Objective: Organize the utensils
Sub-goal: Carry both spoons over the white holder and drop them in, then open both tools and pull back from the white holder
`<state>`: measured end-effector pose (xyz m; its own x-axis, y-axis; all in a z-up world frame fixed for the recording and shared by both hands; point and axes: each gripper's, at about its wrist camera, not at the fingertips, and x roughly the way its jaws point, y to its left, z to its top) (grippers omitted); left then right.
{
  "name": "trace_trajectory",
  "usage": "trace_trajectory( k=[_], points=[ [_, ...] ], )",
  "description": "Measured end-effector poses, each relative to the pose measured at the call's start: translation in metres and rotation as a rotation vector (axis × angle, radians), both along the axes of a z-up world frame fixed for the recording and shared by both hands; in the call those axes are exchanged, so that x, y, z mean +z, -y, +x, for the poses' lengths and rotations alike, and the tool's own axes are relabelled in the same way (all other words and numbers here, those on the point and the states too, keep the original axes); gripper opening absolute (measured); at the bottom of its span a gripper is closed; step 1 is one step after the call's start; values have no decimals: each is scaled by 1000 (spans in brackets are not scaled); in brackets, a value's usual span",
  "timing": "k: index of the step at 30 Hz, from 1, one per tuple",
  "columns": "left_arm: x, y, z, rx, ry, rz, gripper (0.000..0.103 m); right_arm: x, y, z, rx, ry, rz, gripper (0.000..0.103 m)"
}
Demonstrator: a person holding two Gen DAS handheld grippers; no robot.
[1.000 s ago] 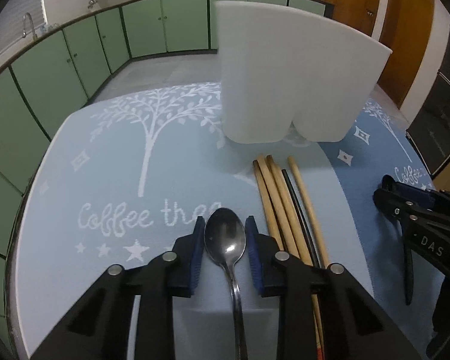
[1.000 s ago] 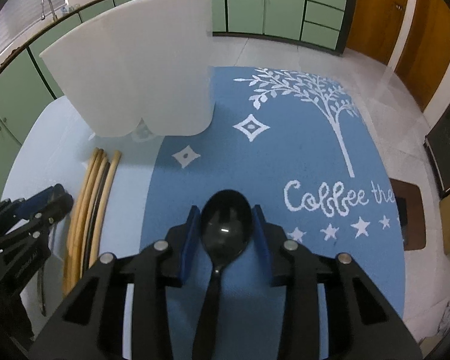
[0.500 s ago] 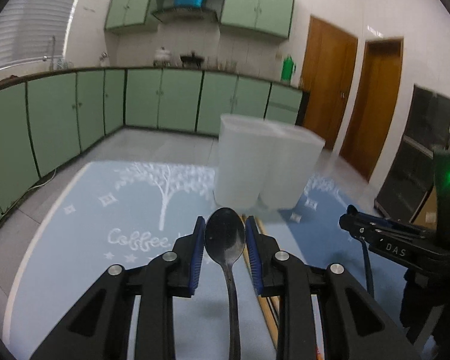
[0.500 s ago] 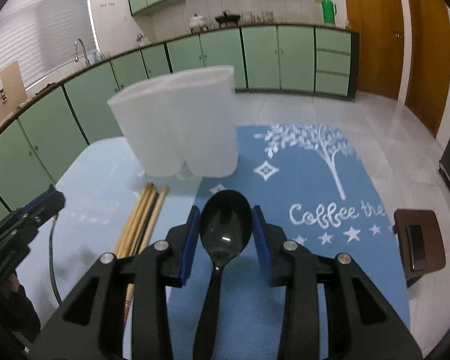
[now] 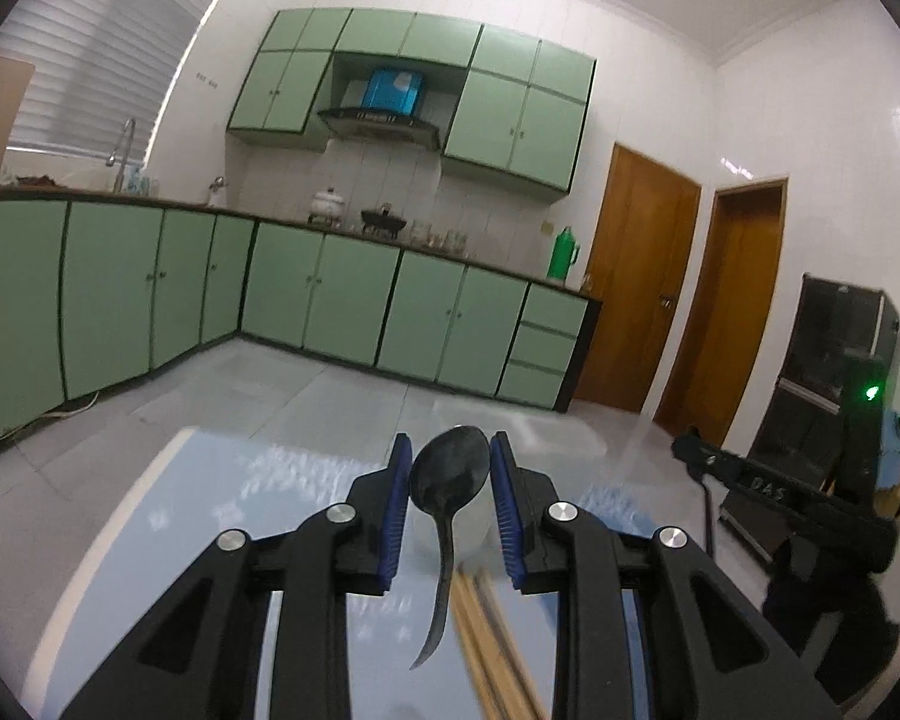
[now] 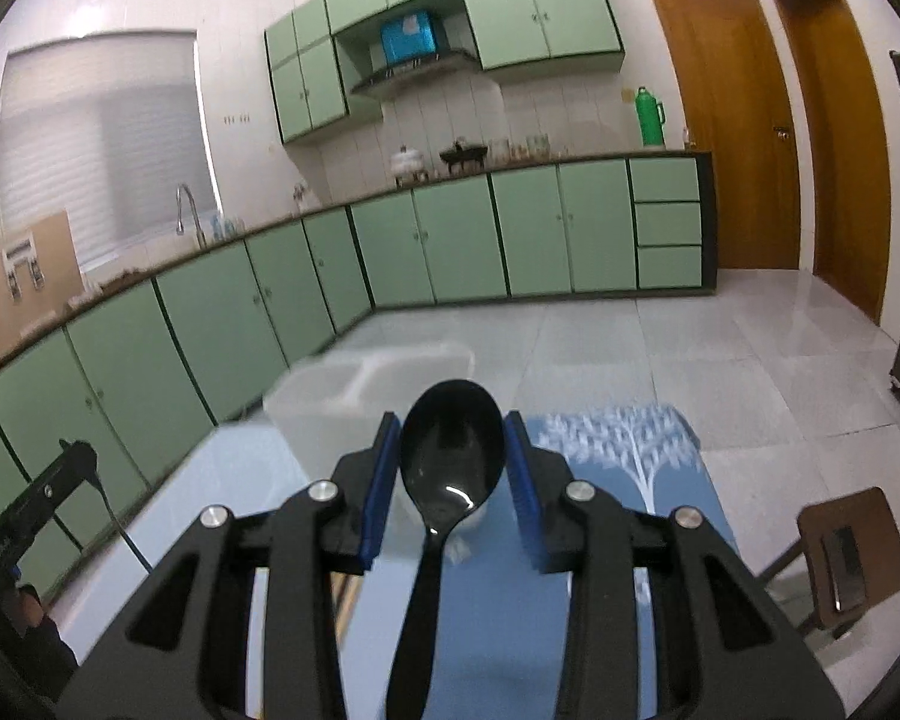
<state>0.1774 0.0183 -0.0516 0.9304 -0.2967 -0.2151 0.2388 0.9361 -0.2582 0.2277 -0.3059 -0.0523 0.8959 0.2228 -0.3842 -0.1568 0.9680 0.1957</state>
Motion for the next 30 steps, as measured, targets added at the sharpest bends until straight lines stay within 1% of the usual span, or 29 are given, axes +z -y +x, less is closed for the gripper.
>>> trace_trajectory(
  k=[3, 5, 8, 11, 15, 18, 20, 23, 25, 27, 30],
  points=[
    [29, 2, 25, -22, 50, -27, 26, 17, 1, 20, -3, 49, 17, 34],
    [42, 8, 44, -32, 77, -34, 26, 30, 0, 40, -10, 87, 17, 34],
    [61, 21, 82, -38, 113, -11, 26, 43, 3, 74, -24, 121, 47, 34],
    [68, 33, 115, -39, 120, 7, 26, 45, 5, 108, -48, 126, 52, 34],
    [61, 47, 145, -51, 99, 20, 26, 35, 6, 144, -81, 123, 32, 34],
    [45, 53, 164, -49, 66, 28, 26, 18, 4, 162, -92, 102, 21, 34],
    [34, 56, 168, -54, 51, 29, 26, 7, 0, 169, -96, 90, 2, 34],
    [19, 57, 177, -64, 19, 36, 26, -7, -2, 170, -84, 83, -17, 34],
    [9, 58, 181, -67, -16, 30, 26, -13, 0, 165, -74, 73, 2, 36],
    [3, 57, 181, -64, -38, 21, 27, -17, 4, 160, -62, 56, 23, 45],
    [2, 53, 170, -57, -32, 10, 27, -16, 8, 147, -58, 57, 29, 47]
  ],
)
